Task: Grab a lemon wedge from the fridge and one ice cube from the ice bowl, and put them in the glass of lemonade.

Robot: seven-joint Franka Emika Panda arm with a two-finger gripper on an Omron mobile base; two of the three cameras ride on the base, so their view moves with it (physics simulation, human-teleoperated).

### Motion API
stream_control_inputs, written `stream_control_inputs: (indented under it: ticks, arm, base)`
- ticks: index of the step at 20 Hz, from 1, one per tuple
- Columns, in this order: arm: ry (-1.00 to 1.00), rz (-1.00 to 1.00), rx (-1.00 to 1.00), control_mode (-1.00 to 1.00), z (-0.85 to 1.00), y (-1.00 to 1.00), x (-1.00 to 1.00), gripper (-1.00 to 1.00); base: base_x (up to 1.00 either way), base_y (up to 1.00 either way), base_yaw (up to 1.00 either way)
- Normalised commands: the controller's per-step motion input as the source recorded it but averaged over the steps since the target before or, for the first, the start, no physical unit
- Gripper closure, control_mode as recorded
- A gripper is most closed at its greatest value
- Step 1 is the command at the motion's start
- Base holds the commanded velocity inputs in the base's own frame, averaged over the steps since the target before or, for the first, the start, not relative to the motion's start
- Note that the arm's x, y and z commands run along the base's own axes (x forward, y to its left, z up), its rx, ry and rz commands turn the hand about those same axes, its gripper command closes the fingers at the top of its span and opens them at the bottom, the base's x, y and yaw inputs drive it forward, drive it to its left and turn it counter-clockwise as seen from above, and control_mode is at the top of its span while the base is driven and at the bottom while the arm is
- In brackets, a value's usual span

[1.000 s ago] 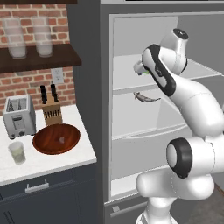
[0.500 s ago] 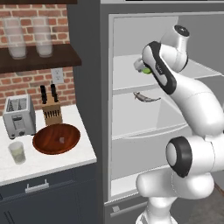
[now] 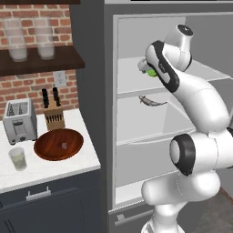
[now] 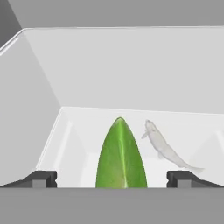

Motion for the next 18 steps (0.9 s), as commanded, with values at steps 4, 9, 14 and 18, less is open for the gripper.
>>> stream_control_inputs:
  ticks: [4, 9, 14, 18]
  arm:
    - [-0.02, 0.0, 0.0, -1.0, -0.12, -0.18, 0.01, -1.0]
    - [-0.03, 0.0, 0.0, -1.0, 0.0, -0.03, -0.06, -1.0]
    - [0.0, 0.02, 0.0, -1.0, -0.19, 0.02, -0.01, -1.0]
    - [0.0, 0.02, 0.0, -1.0, -0.42, 0.07, -0.08, -1.0]
  base:
    - [0.0, 0.0, 0.0]
    - [0.0, 0.0, 0.0]
    - [0.0, 0.0, 0.0]
    - [0.0, 0.0, 0.0]
